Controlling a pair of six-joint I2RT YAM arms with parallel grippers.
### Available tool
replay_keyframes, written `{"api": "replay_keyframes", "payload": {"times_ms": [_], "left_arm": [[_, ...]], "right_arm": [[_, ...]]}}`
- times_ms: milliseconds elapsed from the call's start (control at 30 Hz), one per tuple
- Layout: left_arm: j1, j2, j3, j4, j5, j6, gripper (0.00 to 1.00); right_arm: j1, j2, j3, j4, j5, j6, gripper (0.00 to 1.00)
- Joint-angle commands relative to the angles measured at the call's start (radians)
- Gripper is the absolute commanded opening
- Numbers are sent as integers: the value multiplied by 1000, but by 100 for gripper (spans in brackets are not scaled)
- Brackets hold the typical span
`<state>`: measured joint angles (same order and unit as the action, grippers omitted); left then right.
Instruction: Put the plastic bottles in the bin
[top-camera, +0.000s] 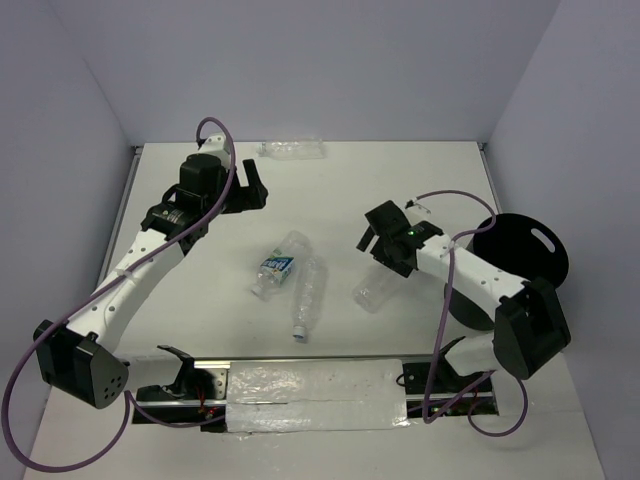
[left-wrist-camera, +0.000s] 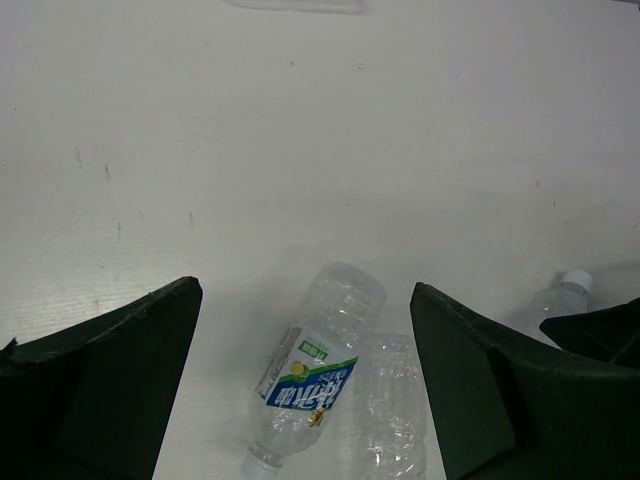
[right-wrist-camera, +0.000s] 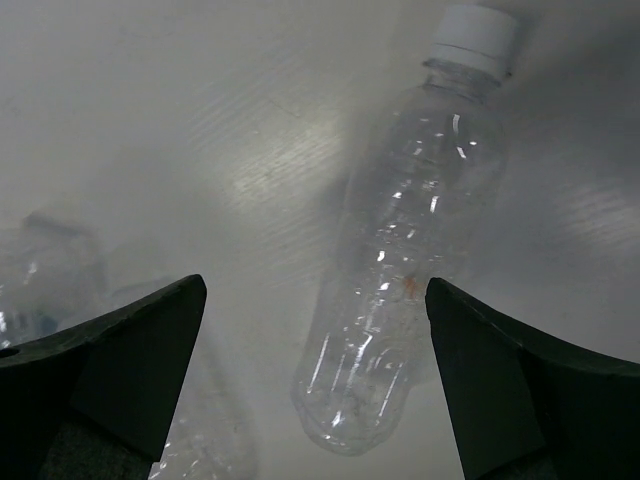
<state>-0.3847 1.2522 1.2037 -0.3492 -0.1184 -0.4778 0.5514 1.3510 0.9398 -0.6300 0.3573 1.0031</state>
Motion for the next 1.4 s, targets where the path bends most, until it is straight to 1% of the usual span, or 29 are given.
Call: {"api": "replay_keyframes", "payload": {"times_ms": [0,100,267,467,533,600,667,700,767,800,833,900,967,1067,1200,1267,1333,1367], "left_arm": [[1,-13,0,21,19,-2,99],[1,-13,-3,22,22,1,99],[1,-7,-4,24,37,-5,99],[1,-5,-4,19,48,-8,99],[1,-8,-6,19,46,-5,99],[1,-10,-7,19,46,-7,99],[1,-10,-7,19,46,-8,99],[1,-10,-9,21,46,-7,99],[1,-8,-9,23,49,-10,99],[1,-8,-9,24,52,-10,99],[1,-8,-9,23,52,-12,99],[1,-10,-10,21,48,-13,99],[1,-13,-12,19,39,-10,99],[1,-17,-12,21,25,-13,99],[1,-19,-9,15,19,-12,99],[1,-19,-4,9,5,-10,99],[1,-16,0,1,-10,-10,99],[1,-13,10,-7,-21,-8,99]], "right_arm": [[25,23,34,-146,130,164,98],[34,36,34,-178,158,212,99],[36,74,17,-168,144,226,99],[36,123,-28,-67,60,213,99],[38,137,-36,-28,43,209,96],[44,149,-35,-13,46,204,88],[54,149,-26,-7,58,189,82],[56,151,-21,-4,63,186,76],[59,151,-10,1,72,172,71],[62,145,-6,1,77,167,67],[62,140,-1,1,81,155,65],[79,119,28,-23,118,141,59],[96,97,80,-62,178,115,56],[116,45,143,-79,222,66,52],[125,-33,221,-85,261,-17,51],[131,-88,298,-106,293,-89,50],[133,-130,373,-128,389,-187,49],[131,-179,390,-116,423,-242,49]]}}
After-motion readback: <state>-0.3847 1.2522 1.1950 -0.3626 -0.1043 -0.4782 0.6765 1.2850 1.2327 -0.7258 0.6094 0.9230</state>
